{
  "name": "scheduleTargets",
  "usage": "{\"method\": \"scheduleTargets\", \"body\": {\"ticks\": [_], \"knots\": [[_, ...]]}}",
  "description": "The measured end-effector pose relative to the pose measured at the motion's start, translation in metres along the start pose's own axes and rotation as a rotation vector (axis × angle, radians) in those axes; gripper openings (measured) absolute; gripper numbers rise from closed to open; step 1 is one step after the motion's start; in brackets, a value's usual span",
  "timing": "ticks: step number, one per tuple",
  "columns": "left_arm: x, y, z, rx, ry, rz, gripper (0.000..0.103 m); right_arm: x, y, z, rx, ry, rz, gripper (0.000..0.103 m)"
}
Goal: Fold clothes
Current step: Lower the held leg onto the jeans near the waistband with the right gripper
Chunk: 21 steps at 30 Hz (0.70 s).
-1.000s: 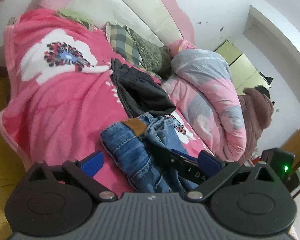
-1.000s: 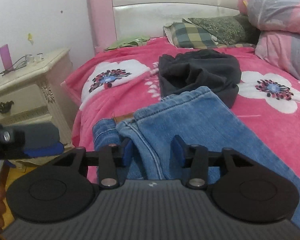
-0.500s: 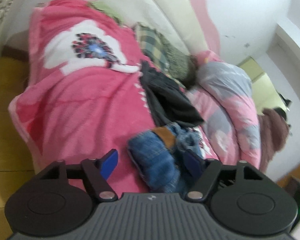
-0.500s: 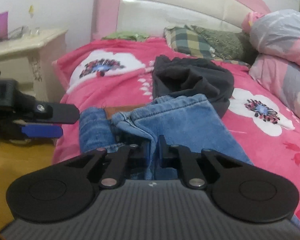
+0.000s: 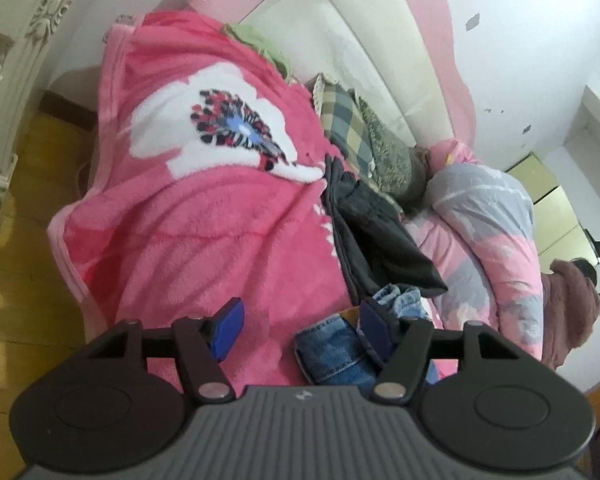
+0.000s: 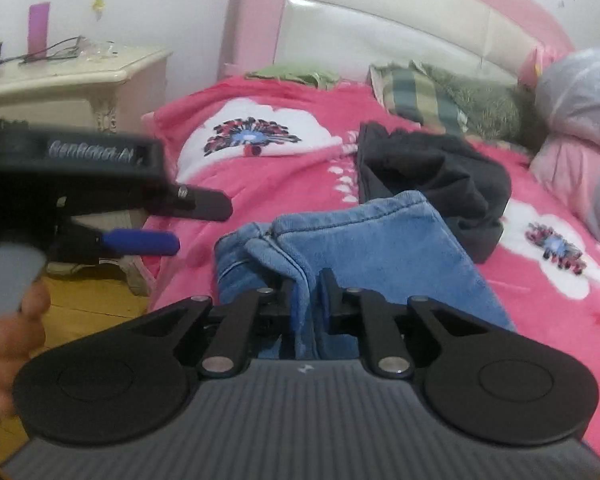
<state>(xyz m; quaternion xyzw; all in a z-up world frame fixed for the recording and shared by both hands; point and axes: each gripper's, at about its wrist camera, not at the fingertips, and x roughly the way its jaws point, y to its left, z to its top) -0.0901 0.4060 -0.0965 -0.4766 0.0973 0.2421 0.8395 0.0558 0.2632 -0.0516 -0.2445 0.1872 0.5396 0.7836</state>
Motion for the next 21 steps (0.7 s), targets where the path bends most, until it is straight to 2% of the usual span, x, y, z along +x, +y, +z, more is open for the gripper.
{"method": "scheduleTargets", "body": {"ticks": [2, 3, 5, 9, 15, 19, 21], "knots": [[-0.002, -0.002, 0.001, 0.018, -0.014, -0.011, 0.065, -0.013, -0.005, 0.003, 0.044, -0.026, 0.076, 0.025], [-0.002, -0.004, 0.001, 0.031, -0.017, -0.015, 0.064, -0.022, -0.013, 0.005, 0.095, -0.052, 0.157, 0.028], [0.000, -0.010, 0.000, 0.066, -0.018, -0.017, 0.064, -0.035, -0.028, 0.008, 0.174, -0.105, 0.254, 0.031], [0.009, -0.022, -0.006, 0.157, 0.013, 0.030, 0.064, -0.029, -0.038, 0.014, 0.182, -0.087, 0.164, 0.031], [0.017, -0.021, -0.010, 0.177, 0.030, 0.086, 0.064, 0.004, -0.022, 0.007, 0.096, 0.006, 0.099, 0.028], [0.021, -0.016, -0.011, 0.176, 0.037, 0.090, 0.066, 0.005, -0.017, 0.003, 0.085, 0.001, 0.077, 0.004], [0.023, -0.014, -0.011, 0.169, 0.042, 0.087, 0.066, 0.002, -0.015, 0.002, 0.071, -0.003, 0.072, 0.003]]}}
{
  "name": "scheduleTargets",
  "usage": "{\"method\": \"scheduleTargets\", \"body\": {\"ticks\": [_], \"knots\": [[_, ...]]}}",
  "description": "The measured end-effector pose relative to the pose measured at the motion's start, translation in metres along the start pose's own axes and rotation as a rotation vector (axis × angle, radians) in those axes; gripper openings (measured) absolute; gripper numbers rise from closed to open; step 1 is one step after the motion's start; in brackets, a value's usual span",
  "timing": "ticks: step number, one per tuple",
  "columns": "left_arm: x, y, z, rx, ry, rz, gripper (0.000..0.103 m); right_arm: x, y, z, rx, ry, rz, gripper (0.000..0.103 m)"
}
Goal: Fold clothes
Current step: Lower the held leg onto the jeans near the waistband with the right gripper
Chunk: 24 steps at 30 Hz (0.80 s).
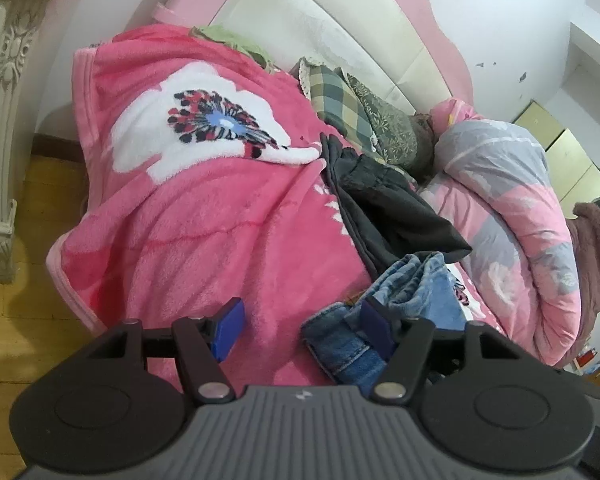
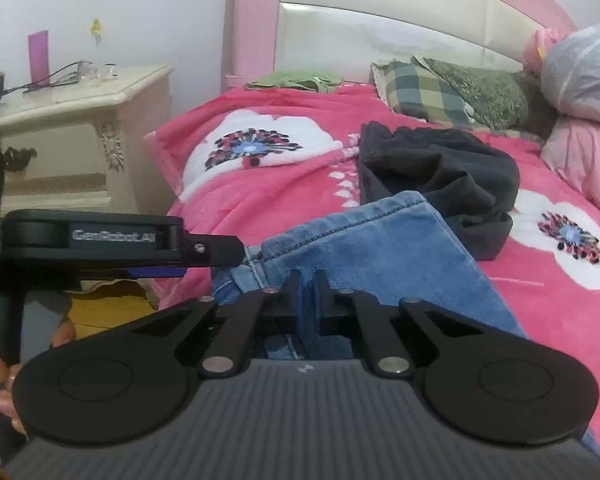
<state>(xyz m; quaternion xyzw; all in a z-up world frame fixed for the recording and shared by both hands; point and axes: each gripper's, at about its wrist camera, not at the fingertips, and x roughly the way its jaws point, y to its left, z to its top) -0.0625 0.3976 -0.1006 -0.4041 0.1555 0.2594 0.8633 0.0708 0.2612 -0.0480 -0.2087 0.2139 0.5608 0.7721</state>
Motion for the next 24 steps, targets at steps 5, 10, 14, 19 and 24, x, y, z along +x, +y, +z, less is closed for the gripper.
{"method": "scheduleTargets", "body": {"ticks": [5, 10, 14, 19, 24], "knots": [[0.002, 0.003, -0.001, -0.009, 0.003, -0.005, 0.066, -0.012, 0.011, 0.006, -0.065, -0.043, -0.005, 0.017], [0.004, 0.004, -0.001, -0.015, 0.013, 0.004, 0.066, 0.000, 0.019, 0.006, -0.104, -0.016, 0.008, 0.034], [0.004, 0.004, -0.002, -0.018, 0.013, 0.000, 0.067, 0.003, 0.009, 0.005, -0.002, -0.020, 0.025, 0.032], [0.005, 0.007, -0.001, -0.022, 0.016, -0.006, 0.067, 0.006, -0.004, 0.003, 0.072, -0.003, 0.022, 0.032], [0.006, 0.008, -0.001, -0.024, 0.017, -0.013, 0.067, 0.006, 0.001, -0.001, 0.033, -0.020, -0.018, 0.009]]}}
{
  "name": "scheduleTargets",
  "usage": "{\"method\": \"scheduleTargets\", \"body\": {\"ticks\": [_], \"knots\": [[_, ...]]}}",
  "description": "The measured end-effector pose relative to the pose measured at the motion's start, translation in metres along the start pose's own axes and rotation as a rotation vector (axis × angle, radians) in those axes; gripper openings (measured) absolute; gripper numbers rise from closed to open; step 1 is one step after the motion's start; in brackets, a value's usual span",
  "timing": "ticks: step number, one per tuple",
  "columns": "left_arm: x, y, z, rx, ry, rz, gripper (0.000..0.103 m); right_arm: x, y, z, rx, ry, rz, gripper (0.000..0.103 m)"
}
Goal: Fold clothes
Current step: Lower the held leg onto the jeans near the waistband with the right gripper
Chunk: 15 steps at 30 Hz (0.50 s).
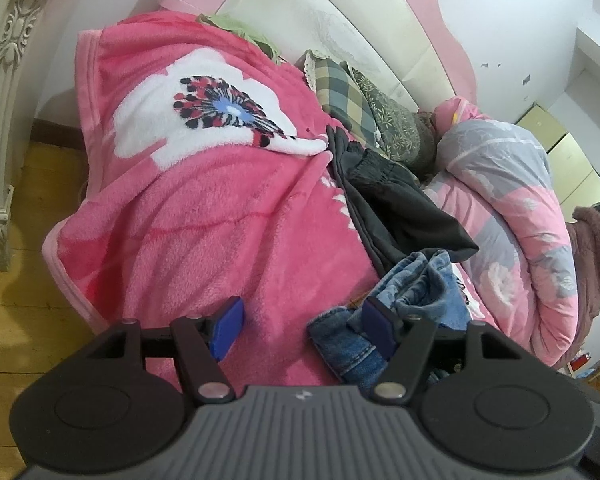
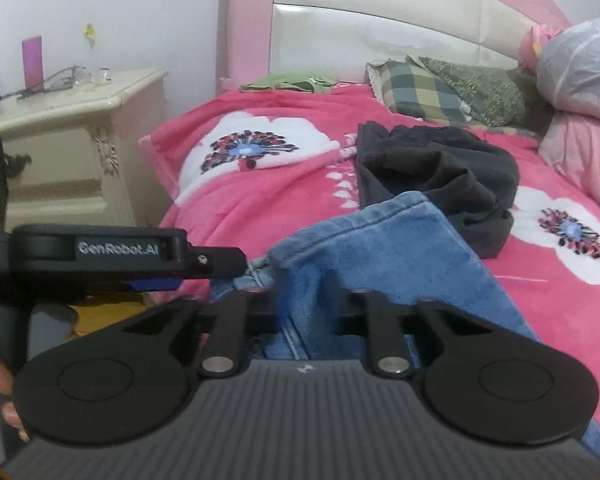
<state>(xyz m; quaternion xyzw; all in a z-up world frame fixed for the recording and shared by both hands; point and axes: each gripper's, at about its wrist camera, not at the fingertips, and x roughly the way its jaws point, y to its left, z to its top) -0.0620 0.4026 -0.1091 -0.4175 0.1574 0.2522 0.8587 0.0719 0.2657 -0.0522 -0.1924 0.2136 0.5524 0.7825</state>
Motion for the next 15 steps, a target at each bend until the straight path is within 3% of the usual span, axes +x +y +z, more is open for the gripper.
{"method": "scheduleTargets", "body": {"ticks": [2, 7, 10, 13, 15], "knots": [[0.000, 0.001, 0.000, 0.000, 0.001, -0.004, 0.067, -0.004, -0.001, -0.001, 0.013, -0.024, -0.005, 0.003], [0.000, 0.001, 0.000, -0.001, -0.003, -0.005, 0.067, -0.018, 0.002, 0.008, 0.035, -0.098, 0.037, 0.003], [-0.001, 0.003, 0.001, -0.017, 0.003, -0.007, 0.066, -0.008, 0.007, 0.006, 0.029, -0.064, 0.049, 0.003], [-0.004, 0.006, 0.005, -0.042, 0.004, -0.003, 0.066, -0.001, 0.004, -0.002, 0.066, -0.029, 0.068, 0.009], [-0.012, 0.008, 0.008, -0.050, -0.025, 0.015, 0.066, -0.009, -0.005, -0.004, 0.137, -0.044, 0.094, 0.022]]}}
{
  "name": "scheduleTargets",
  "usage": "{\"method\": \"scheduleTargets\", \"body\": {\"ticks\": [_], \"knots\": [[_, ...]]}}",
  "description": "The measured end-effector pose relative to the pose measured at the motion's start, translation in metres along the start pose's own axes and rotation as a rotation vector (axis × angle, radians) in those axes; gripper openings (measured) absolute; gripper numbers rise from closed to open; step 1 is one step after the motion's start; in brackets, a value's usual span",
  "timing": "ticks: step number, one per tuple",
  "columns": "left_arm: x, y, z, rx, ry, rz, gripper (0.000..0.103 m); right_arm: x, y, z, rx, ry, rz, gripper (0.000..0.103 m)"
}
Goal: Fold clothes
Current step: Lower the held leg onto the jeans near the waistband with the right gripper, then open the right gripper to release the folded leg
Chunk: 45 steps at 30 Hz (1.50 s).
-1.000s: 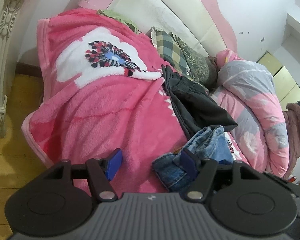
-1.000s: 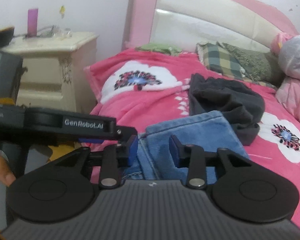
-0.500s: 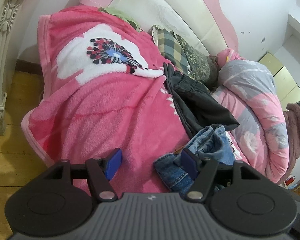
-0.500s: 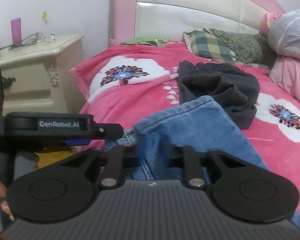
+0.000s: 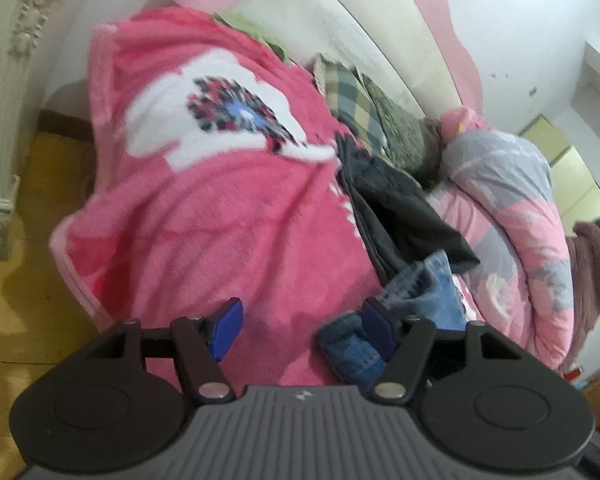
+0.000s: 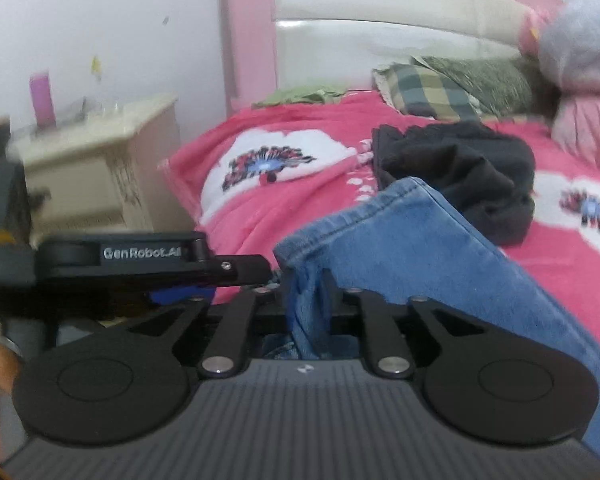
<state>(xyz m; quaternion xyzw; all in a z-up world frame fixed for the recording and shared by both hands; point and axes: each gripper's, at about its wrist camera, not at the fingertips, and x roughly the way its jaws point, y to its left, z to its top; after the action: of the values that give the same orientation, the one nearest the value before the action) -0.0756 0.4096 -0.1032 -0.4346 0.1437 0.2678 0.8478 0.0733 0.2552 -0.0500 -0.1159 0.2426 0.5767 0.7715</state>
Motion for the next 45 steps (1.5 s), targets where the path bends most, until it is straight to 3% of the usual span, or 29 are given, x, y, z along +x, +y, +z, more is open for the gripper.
{"method": "scheduleTargets", "body": {"ticks": [1, 4, 7, 10, 14, 16, 19, 21, 24, 25, 26, 27, 28, 31, 34, 36, 39, 40, 42, 44, 45], "knots": [[-0.005, 0.000, 0.003, -0.004, -0.018, -0.001, 0.066, -0.010, -0.004, 0.000, 0.034, -0.017, 0.014, 0.029], [-0.021, -0.013, 0.009, 0.042, -0.088, -0.053, 0.066, -0.055, -0.015, -0.007, 0.112, -0.074, 0.027, 0.031], [-0.030, -0.040, 0.010, 0.170, -0.132, -0.135, 0.068, -0.115, -0.033, -0.031, 0.176, -0.118, -0.053, 0.036], [-0.016, -0.067, 0.002, 0.267, -0.061, -0.192, 0.070, -0.180, -0.060, -0.069, 0.280, -0.161, -0.189, 0.046], [0.022, -0.081, -0.013, 0.352, 0.040, -0.042, 0.068, -0.260, -0.095, -0.119, 0.431, -0.193, -0.444, 0.046], [0.033, -0.079, -0.015, 0.353, 0.067, -0.001, 0.069, -0.292, -0.111, -0.134, 0.512, -0.229, -0.512, 0.046], [0.041, -0.075, -0.013, 0.338, 0.085, 0.028, 0.069, -0.319, -0.118, -0.138, 0.506, -0.266, -0.576, 0.043], [0.042, -0.074, -0.014, 0.339, 0.082, 0.041, 0.070, -0.316, -0.114, -0.143, 0.426, -0.235, -0.566, 0.043], [0.044, -0.074, -0.018, 0.354, 0.071, 0.057, 0.071, -0.271, -0.124, -0.180, 0.384, 0.037, -0.552, 0.042], [0.044, -0.075, -0.018, 0.361, 0.069, 0.062, 0.071, -0.263, -0.128, -0.196, 0.403, 0.076, -0.542, 0.043], [0.044, -0.076, -0.018, 0.368, 0.069, 0.065, 0.071, -0.268, -0.128, -0.199, 0.424, 0.023, -0.533, 0.041], [0.043, -0.077, -0.019, 0.372, 0.069, 0.067, 0.071, -0.272, -0.131, -0.191, 0.434, 0.035, -0.530, 0.038], [0.042, -0.078, -0.019, 0.372, 0.069, 0.067, 0.071, -0.276, -0.131, -0.179, 0.419, 0.014, -0.546, 0.030], [0.042, -0.078, -0.020, 0.370, 0.069, 0.067, 0.071, -0.282, -0.139, -0.142, 0.322, -0.100, -0.557, 0.030], [0.042, -0.078, -0.021, 0.384, 0.062, 0.068, 0.072, -0.257, -0.176, -0.130, 0.313, -0.123, -0.551, 0.030], [0.042, -0.077, -0.022, 0.391, 0.057, 0.065, 0.073, -0.231, -0.209, -0.138, 0.353, -0.082, -0.561, 0.030], [0.043, -0.077, -0.021, 0.393, 0.062, 0.062, 0.074, -0.210, -0.251, -0.163, 0.512, -0.048, -0.519, 0.027], [0.043, -0.076, -0.020, 0.394, 0.062, 0.058, 0.074, -0.219, -0.254, -0.162, 0.577, -0.077, -0.498, 0.027], [0.042, -0.074, -0.020, 0.396, 0.057, 0.046, 0.075, -0.244, -0.257, -0.164, 0.719, -0.150, -0.447, 0.032], [0.037, -0.073, -0.020, 0.396, 0.042, 0.032, 0.074, -0.268, -0.254, -0.173, 0.826, -0.184, -0.392, 0.047], [0.031, -0.074, -0.020, 0.398, 0.024, 0.027, 0.073, -0.278, -0.255, -0.180, 0.876, -0.180, -0.365, 0.048]]}}
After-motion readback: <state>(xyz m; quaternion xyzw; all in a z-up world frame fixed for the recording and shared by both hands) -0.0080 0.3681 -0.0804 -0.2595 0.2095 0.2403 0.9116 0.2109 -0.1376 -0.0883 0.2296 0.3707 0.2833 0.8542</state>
